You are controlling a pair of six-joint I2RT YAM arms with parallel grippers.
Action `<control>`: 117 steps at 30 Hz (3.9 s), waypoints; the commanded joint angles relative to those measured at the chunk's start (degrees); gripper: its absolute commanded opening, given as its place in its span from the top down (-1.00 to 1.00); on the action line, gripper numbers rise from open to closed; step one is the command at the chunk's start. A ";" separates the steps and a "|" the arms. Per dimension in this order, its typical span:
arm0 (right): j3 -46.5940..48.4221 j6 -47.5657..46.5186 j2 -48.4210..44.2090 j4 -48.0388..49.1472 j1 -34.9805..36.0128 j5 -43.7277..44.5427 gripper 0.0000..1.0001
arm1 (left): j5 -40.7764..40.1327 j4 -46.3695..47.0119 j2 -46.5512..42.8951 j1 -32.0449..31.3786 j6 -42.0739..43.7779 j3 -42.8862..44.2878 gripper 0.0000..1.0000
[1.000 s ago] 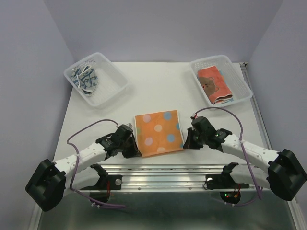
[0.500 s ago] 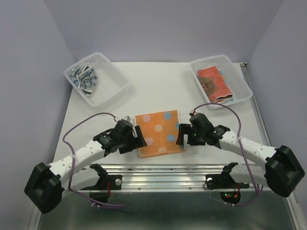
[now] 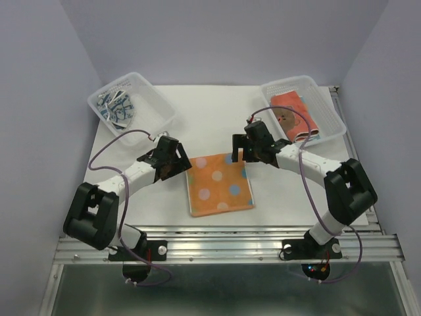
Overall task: Fold and stack the towels
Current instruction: Fold the towel, then neatly place the folded towel into the bin
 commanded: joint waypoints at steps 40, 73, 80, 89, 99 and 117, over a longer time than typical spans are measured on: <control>7.67 -12.59 8.46 3.42 -7.23 -14.62 0.96 | 7.76 16.76 1.80 2.38 5.44 -1.07 1.00; -28.11 -2.13 -26.62 8.78 -5.47 -32.37 0.88 | 13.82 8.33 -47.52 -8.96 -11.52 -32.55 1.00; -27.93 -2.22 -26.80 8.61 -5.47 -32.46 0.85 | 16.90 7.98 -48.14 -8.96 -12.49 -34.31 1.00; -31.44 -1.25 -29.77 5.98 -5.47 -31.67 0.32 | 22.08 5.87 -47.87 -9.05 -11.62 -35.53 0.50; -31.54 1.11 -40.68 1.31 -5.47 -28.87 -1.00 | 24.81 -6.43 -60.95 -9.13 -11.17 -33.43 -0.98; -18.79 5.68 -13.18 -5.10 6.56 -2.15 -0.52 | 11.02 -3.97 -51.31 -9.13 -12.32 -29.39 -0.98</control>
